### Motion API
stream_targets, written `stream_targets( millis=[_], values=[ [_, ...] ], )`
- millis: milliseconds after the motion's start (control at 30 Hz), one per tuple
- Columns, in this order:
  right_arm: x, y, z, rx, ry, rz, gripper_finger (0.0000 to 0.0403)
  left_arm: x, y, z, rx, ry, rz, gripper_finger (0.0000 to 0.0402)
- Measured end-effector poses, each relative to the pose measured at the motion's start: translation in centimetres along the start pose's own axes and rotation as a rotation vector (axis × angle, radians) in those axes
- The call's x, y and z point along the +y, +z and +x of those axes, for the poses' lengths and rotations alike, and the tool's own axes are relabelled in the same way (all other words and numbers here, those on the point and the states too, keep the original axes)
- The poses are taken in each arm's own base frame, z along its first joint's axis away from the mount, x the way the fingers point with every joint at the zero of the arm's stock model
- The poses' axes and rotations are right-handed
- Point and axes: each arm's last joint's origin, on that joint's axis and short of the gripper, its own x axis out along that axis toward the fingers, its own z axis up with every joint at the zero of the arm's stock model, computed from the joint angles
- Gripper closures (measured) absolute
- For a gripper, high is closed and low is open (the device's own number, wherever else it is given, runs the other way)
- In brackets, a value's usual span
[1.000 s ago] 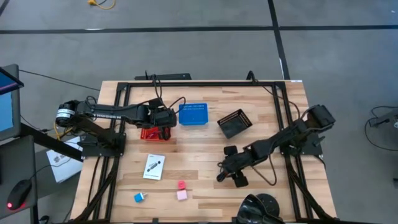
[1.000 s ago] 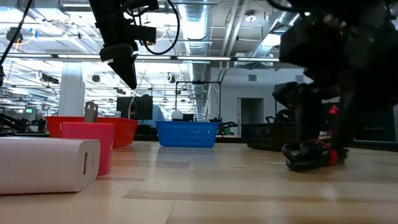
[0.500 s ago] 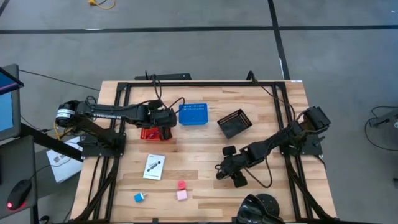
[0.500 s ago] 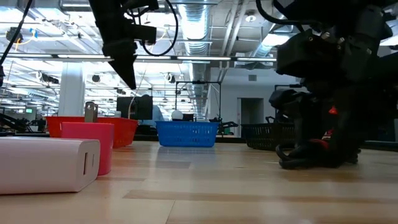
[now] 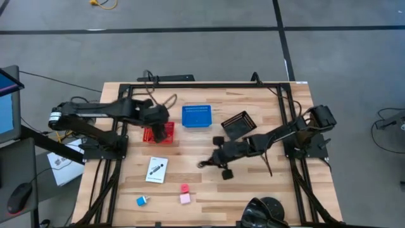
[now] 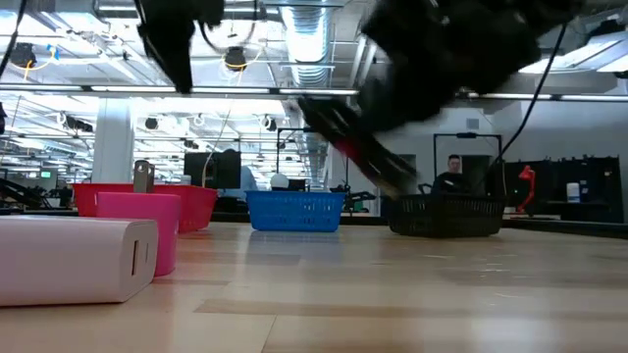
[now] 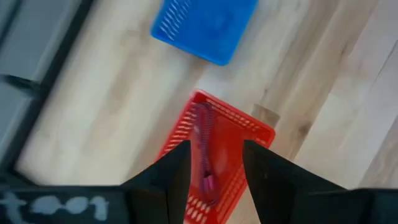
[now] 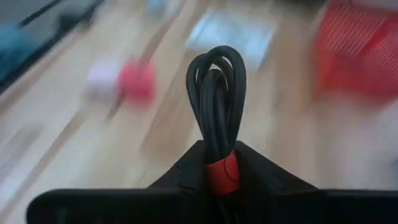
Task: Pick and place items into bin
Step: Put the black usb charger cable into the red bin
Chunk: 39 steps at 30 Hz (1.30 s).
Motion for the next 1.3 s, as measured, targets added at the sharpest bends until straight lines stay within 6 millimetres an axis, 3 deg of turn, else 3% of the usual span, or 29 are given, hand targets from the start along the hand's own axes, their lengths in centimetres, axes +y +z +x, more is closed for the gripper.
stream_targets(
  millis=[133, 233, 367, 467, 667, 800, 1000, 1300],
  values=[
    [-2.7, 4.9, 0.5, -0.145, -0.172, -0.133, 0.0332, 1.5, -0.1, -4.6, -0.134, 0.052, -0.039, 0.0267],
    [-5.2, 7.0, 2.3, -0.172, -0.229, -0.13, 0.0337, 2.8, -0.3, -7.6, -0.272, 0.091, -0.099, 0.0267],
    [-8.4, 8.9, 4.9, -0.196, -0.288, -0.136, 0.0345, 4.4, -1.4, -10.2, -0.393, 0.124, -0.159, 0.0267],
    [-10.0, 9.0, 7.7, -0.169, -0.319, -0.226, 0.0342, 5.4, -2.5, -11.4, -0.441, 0.133, -0.186, 0.0267],
    [-12.6, 7.7, 13.9, -0.044, -0.314, -0.292, 0.0335, 6.5, -4.0, -12.7, -0.488, 0.11, -0.219, 0.0267],
    [-13.9, 7.6, 16.7, -0.005, -0.322, -0.365, 0.0334, 6.7, -4.4, -12.9, -0.489, 0.11, -0.22, 0.0267],
    [-14.7, 8.5, 18.4, 0.124, -0.281, -0.369, 0.0333, 6.8, -5.0, -12.6, -0.429, 0.118, -0.187, 0.0267],
    [-16.2, 7.2, 19.9, 0.254, -0.341, -0.355, 0.0309, 6.7, -5.0, -12.4, -0.399, 0.111, -0.211, 0.0267]
  ],
)
